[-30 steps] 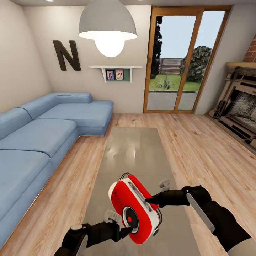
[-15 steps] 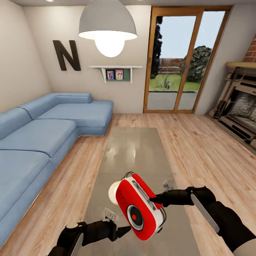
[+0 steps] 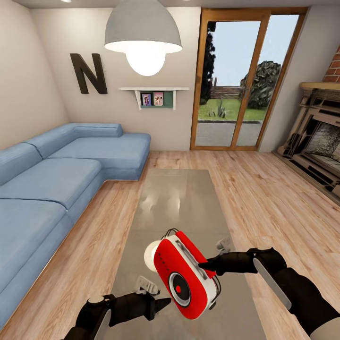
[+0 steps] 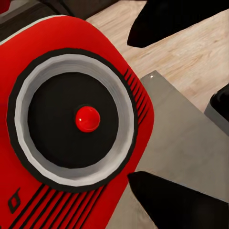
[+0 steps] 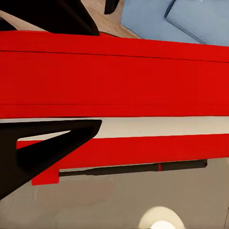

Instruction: Turn on the radio receiver that's on the table in the living room.

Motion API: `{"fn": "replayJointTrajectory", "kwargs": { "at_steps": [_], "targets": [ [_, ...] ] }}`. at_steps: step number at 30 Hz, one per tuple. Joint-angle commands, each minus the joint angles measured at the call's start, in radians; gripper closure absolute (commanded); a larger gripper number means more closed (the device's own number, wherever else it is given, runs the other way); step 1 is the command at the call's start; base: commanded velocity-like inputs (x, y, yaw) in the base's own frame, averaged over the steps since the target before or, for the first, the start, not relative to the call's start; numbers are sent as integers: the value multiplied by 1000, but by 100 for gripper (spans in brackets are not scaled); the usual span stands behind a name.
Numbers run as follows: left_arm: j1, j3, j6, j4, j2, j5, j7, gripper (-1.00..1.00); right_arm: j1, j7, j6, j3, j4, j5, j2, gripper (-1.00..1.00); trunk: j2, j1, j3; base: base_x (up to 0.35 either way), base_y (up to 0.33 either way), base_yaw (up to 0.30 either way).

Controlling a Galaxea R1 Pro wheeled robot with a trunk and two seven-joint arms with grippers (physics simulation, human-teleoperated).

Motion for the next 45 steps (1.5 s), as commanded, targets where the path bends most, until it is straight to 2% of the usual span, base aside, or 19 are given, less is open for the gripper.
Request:
{"fn": "replayJointTrajectory", "kwargs": {
  "at_steps": [1, 38, 41, 45],
  "targets": [
    [0, 0, 0, 0, -1, 1, 0, 100, -1, 0, 3, 0, -1, -12, 0, 100, 0, 0, 0, 0, 0, 0],
    [0, 0, -6, -8, -6, 4, 2, 100, -2, 2, 2, 0, -1, -12, 0, 100, 0, 0, 0, 0, 0, 0],
    [0, -1, -5, -9, -32, 1, 11, 100, -2, 3, 2, 0, -1, -13, 1, 100, 0, 0, 0, 0, 0, 0],
    [-2, -1, -3, -7, -96, -20, 49, 100, -1, 3, 0, 0, -1, -13, 2, 100, 0, 0, 0, 0, 0, 0]
  ]
}}
